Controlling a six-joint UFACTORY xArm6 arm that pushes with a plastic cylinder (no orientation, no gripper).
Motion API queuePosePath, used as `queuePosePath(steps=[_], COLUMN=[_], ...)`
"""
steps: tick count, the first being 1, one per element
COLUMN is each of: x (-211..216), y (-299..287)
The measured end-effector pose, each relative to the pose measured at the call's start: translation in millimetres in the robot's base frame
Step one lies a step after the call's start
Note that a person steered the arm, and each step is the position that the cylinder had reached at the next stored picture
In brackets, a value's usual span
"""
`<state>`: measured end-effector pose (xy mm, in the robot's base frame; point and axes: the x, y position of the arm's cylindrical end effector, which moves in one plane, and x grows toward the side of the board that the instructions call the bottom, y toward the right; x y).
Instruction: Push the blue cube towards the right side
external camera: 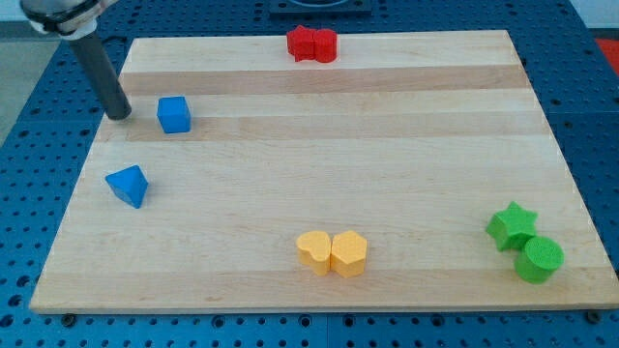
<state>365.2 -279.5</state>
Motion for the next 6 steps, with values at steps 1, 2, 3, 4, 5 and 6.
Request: queuePosePath(steps=[1,2,3,4,5,6], x=[4.2,-14.7,-27.8,-27.9,-19.3,1.5], y=[43.6,118.4,194.9,207.1,161.1,152.5])
